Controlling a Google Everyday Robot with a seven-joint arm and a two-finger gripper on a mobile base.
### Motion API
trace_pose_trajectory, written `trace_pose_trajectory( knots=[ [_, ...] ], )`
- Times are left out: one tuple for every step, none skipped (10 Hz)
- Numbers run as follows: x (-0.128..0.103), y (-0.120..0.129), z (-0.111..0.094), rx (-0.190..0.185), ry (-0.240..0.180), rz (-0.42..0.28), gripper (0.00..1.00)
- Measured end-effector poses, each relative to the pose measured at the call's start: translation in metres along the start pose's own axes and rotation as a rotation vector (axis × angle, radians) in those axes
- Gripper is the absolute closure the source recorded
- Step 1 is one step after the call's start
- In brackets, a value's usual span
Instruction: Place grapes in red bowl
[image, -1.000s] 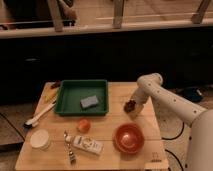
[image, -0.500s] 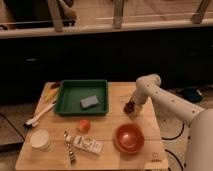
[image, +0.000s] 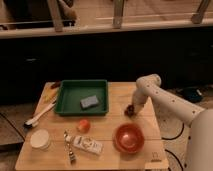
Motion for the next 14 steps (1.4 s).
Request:
trace_pose_trajectory(
  knots=[
    [0.0,0.001,0.0,-0.001,0.001,-0.001,0.75],
    [-0.002,0.003,-0.008,0.002,0.005,-0.011,0.84],
    [0.0,0.005,-0.012,0.003,0.006,-0.012,0.89],
    [0.001,0.008,-0.016,0.001,0.005,-0.016,0.92],
    [-0.001,0.009,-0.02,0.002,0.003,-0.024,0.93],
    [-0.001,0.011,-0.022,0.001,0.004,-0.03,0.93],
    [-0.002,0.012,-0.024,0.001,0.005,-0.033,0.93],
    [-0.002,0.014,-0.03,0.004,0.008,-0.037,0.93],
    [-0.002,0.018,-0.034,0.004,0.01,-0.04,0.93],
    [-0.003,0.019,-0.038,0.005,0.011,-0.045,0.93],
    [-0.003,0.021,-0.041,0.005,0.013,-0.049,0.93],
    [-0.005,0.023,-0.046,0.005,0.014,-0.059,0.93],
    [-0.006,0.026,-0.048,0.003,0.015,-0.065,0.93],
    [-0.007,0.029,-0.052,0.005,0.016,-0.071,0.93]
  ],
)
